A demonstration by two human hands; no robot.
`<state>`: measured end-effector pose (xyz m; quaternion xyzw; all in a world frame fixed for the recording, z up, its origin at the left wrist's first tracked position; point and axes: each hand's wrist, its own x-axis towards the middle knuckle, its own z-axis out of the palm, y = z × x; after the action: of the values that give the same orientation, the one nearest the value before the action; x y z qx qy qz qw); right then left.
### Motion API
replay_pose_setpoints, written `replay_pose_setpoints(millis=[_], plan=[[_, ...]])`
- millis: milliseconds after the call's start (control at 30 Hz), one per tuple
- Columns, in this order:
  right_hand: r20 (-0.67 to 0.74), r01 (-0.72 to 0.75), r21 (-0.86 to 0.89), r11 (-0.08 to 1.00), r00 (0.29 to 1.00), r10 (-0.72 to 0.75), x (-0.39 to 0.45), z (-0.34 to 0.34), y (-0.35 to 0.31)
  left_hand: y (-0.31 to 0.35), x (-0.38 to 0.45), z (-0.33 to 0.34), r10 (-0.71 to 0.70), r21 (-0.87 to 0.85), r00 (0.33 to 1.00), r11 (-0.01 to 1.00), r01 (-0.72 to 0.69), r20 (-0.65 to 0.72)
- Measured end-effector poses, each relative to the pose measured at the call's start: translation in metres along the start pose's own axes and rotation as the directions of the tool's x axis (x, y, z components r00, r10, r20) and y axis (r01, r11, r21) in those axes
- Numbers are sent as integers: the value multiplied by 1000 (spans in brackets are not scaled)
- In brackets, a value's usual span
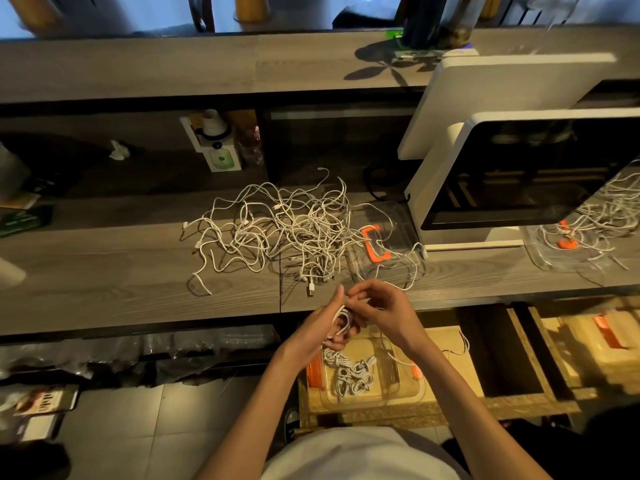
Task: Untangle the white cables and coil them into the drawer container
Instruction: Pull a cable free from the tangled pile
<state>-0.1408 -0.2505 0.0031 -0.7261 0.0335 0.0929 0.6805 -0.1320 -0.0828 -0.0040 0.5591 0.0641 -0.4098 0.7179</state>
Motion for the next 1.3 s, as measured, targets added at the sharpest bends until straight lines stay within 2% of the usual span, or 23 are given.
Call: replay_pose_setpoints(millis=[167,233,367,500,633,733,833,900,967,1067,1133,1300], plan=[[38,35,-102,994,999,-31,2,-10,5,3,-6,-3,45,112,994,992,-56,98],[26,27,-112,993,999,-24,2,-16,6,3,-7,-5,76,110,994,990,-84,75],[-16,7,-183,983,1000,-10,-1,-33,9,5,-4,-15,219,84,970,974,-210,-108],[6,21,-263,965,1000,-20,-10,-44,12,2,1,-18,300,84,896,954,-289,-328],[39,34,-319,947,999,-23,-22,-48,18,4,3,-23,286,-88,840,927,-363,-461],[87,16,-352,936,996,16,-29,-47,24,5,5,-24,216,-183,832,918,-351,-511],[201,-13,-390,921,975,99,-35,-40,29,3,7,-24,137,-341,843,871,-353,-520],[282,16,-408,913,953,110,-36,-34,30,4,7,-24,104,-450,844,808,-380,-527],[348,47,-415,909,931,110,-37,-27,27,4,8,-24,78,-489,837,780,-390,-542],[428,88,-411,907,897,107,-36,-19,15,2,13,-24,93,-422,825,824,-378,-558],[433,87,-333,939,899,70,-36,-13,4,0,14,-24,121,-338,837,877,-342,-534],[307,36,-66,997,952,-14,-28,-1,-10,-2,5,-16,80,-85,895,988,-130,-439]])
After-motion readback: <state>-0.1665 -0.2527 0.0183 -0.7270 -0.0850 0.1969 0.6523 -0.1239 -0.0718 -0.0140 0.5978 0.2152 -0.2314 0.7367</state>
